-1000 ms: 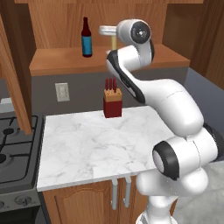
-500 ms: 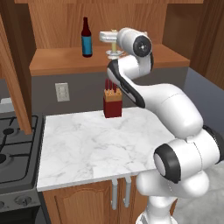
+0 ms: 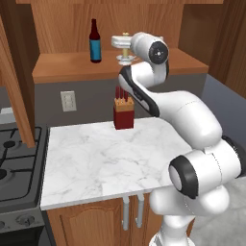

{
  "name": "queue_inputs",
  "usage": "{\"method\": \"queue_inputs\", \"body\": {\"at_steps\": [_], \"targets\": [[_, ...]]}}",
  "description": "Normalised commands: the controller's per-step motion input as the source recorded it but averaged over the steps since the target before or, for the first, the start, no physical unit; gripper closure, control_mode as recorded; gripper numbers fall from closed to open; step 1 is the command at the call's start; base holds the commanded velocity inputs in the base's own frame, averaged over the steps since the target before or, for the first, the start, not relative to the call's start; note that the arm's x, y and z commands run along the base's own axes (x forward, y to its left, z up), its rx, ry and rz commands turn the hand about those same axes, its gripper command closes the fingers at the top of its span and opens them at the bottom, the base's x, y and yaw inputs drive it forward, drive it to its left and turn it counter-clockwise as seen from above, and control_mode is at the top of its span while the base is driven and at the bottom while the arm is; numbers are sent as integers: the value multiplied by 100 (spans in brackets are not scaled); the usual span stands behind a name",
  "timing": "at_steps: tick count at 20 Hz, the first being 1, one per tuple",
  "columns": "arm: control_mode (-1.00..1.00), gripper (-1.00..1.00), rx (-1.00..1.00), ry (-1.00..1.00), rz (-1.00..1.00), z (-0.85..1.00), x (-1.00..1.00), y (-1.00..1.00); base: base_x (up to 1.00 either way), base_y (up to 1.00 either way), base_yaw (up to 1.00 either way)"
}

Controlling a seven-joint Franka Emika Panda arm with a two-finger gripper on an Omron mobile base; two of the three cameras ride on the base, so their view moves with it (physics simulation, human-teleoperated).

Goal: Get the candle and the beer from the cabinet and move them to the dining counter.

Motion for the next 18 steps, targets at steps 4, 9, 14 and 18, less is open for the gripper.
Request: {"method": "queue_inputs", "body": {"at_steps": [4, 9, 14, 18], "targets": [[-100, -100, 0, 2, 0, 0, 20, -3, 0, 0, 0], [-100, -100, 0, 2, 0, -5, 26, 0, 0, 0, 0], [-100, -100, 0, 1, 0, -11, 26, 0, 0, 0, 0], [-100, -100, 0, 1, 0, -18, 25, 0, 0, 0, 0]]}}
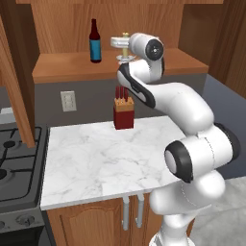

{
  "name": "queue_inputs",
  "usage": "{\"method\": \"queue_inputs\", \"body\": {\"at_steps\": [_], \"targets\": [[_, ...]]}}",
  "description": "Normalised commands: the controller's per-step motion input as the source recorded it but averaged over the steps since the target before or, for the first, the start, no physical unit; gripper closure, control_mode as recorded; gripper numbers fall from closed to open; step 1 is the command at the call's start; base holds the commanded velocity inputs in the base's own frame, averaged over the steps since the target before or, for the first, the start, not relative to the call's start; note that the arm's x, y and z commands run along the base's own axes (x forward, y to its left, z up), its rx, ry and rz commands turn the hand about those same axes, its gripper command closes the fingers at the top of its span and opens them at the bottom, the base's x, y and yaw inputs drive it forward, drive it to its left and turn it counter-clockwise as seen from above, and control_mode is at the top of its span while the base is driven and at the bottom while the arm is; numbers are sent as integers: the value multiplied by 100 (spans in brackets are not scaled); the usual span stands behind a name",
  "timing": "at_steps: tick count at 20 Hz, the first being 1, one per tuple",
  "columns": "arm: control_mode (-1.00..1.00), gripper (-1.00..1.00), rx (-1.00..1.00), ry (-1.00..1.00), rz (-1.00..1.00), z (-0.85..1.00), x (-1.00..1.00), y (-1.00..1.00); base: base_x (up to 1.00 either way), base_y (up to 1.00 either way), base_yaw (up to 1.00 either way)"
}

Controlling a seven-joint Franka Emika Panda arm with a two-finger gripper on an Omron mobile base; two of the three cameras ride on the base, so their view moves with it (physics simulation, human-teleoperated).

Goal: Get the candle and the beer from the cabinet and move them to the dining counter.

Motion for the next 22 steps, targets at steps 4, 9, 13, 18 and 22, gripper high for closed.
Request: {"method": "queue_inputs", "body": {"at_steps": [4, 9, 13, 18, 22], "targets": [[-100, -100, 0, 0, 0, -12, 23, 2, 0, 0, 0], [-100, -100, 0, 1, 0, -14, 22, 8, 0, 0, 0], [-100, -100, 0, 1, 0, -7, 17, 11, 0, 0, 0], [-100, 100, 0, 2, 0, -9, 15, 12, 0, 0, 0], [-100, 100, 0, 1, 0, -5, 10, 6, 0, 0, 0]]}}
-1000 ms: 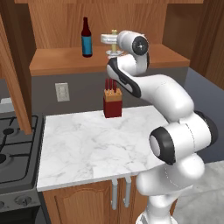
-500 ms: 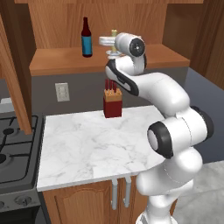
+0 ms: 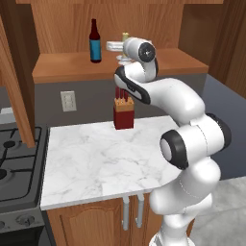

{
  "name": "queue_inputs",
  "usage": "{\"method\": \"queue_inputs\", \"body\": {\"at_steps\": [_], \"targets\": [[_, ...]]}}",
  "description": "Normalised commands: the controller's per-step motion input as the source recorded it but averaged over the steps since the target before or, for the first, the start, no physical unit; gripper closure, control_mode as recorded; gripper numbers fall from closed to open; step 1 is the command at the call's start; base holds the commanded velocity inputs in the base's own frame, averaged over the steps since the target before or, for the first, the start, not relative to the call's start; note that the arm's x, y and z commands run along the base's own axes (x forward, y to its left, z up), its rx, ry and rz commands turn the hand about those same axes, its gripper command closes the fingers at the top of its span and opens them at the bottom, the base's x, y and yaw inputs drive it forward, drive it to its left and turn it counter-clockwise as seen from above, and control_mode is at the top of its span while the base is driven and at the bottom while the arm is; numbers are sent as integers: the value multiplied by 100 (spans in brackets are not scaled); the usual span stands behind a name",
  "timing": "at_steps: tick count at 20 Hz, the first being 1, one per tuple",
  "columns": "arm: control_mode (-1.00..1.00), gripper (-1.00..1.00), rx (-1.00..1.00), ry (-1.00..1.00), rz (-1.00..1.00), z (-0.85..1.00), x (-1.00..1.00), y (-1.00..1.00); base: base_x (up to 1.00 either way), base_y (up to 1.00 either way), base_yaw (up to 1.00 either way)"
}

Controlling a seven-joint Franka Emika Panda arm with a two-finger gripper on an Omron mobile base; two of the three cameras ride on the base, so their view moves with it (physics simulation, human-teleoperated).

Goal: Get the candle and the beer from the cabinet and move them to the dining counter.

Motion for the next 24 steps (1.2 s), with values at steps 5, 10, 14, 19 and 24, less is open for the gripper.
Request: {"method": "queue_inputs", "body": {"at_steps": [5, 10, 14, 19, 24], "targets": [[-100, 100, 0, 0, 0, -1, 3, 0, 0, 0, 0], [-100, 100, 0, 0, 0, 0, 0, 0, 0, 0, 0], [-100, 100, 0, 0, 0, 0, 0, 0, 0, 0, 0], [-100, 100, 0, 0, 0, 0, 0, 0, 0, 0, 0], [-100, 100, 0, -1, 0, 0, -3, 0, 0, 0, 0]]}}
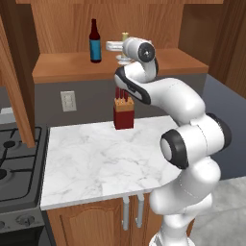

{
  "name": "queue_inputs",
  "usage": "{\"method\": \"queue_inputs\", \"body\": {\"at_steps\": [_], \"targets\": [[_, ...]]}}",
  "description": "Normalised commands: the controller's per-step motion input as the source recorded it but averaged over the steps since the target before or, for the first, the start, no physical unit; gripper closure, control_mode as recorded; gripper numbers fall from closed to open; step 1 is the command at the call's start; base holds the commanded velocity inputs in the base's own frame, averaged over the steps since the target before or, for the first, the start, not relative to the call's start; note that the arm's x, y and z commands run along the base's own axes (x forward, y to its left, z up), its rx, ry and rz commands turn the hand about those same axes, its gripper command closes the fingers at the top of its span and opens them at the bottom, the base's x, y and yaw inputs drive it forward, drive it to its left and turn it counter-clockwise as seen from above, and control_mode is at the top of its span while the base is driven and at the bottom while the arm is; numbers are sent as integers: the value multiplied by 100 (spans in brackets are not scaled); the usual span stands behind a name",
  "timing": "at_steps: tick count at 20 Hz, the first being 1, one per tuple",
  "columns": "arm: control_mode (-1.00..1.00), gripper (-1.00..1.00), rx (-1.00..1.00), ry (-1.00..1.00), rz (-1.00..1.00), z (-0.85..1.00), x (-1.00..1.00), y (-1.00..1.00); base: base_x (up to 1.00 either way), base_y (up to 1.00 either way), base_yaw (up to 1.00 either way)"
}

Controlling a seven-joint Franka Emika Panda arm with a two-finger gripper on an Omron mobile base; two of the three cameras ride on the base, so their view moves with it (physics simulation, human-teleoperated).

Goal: Get the candle and the beer from the cabinet and move them to the dining counter.

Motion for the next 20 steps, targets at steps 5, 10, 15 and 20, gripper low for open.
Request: {"method": "queue_inputs", "body": {"at_steps": [5, 10, 15, 20], "targets": [[-100, 100, 0, -5, 0, -3, -25, 0, 0, 0, 0], [-100, 100, 0, -7, -1, -3, -56, 0, 0, 0, 0], [-100, 100, 0, -1, -6, 20, -74, 2, 0, 0, 0], [-100, 100, -1, 6, -2, 34, -77, 1, 0, 0, 0]]}}
